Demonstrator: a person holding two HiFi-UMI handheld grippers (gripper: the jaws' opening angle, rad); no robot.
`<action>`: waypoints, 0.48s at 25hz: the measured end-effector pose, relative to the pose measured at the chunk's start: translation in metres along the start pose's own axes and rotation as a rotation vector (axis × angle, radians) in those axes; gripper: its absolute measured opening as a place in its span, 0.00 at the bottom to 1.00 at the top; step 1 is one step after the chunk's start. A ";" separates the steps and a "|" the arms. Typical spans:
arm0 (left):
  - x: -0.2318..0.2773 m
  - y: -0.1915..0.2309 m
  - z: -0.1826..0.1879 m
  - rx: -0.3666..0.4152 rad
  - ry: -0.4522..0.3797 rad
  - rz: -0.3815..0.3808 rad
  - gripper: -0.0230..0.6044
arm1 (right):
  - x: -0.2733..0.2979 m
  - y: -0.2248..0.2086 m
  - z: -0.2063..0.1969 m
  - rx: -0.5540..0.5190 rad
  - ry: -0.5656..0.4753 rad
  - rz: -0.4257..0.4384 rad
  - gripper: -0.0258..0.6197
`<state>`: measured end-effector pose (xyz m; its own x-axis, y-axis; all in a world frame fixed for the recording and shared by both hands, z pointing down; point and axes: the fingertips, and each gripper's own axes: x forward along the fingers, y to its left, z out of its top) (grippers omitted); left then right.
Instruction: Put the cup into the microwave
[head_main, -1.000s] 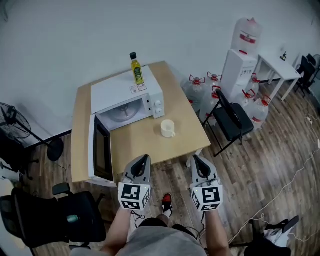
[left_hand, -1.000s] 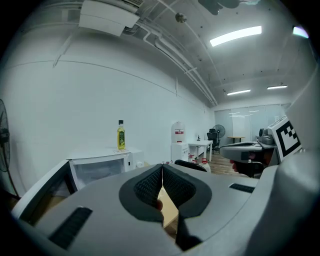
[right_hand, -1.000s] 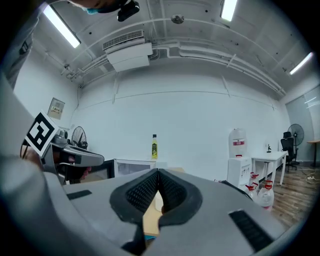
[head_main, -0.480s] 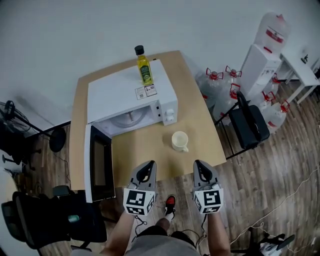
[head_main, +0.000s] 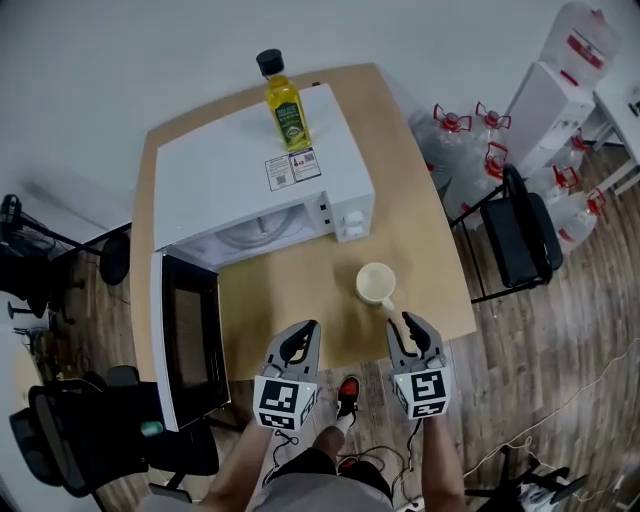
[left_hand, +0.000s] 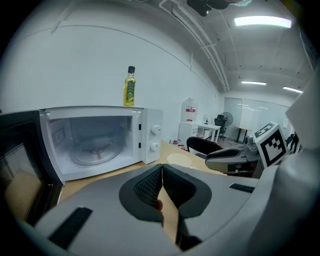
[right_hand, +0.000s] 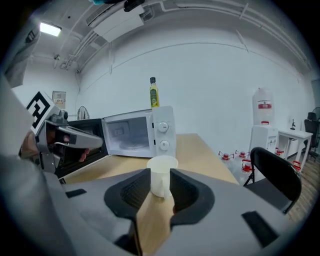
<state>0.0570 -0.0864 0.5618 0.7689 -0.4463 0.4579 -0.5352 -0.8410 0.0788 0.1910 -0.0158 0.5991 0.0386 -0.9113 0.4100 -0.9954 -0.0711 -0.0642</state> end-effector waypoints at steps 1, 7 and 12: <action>0.003 0.002 -0.003 -0.004 0.005 0.000 0.08 | 0.006 0.000 -0.006 -0.006 0.012 0.007 0.22; 0.013 0.017 -0.016 0.000 0.031 0.018 0.08 | 0.032 -0.006 -0.034 0.004 0.064 0.016 0.31; 0.019 0.026 -0.024 -0.016 0.042 0.030 0.08 | 0.049 -0.008 -0.045 -0.001 0.077 0.022 0.31</action>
<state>0.0490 -0.1092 0.5937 0.7372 -0.4580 0.4967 -0.5637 -0.8222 0.0787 0.1971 -0.0417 0.6603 0.0097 -0.8785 0.4777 -0.9960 -0.0507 -0.0730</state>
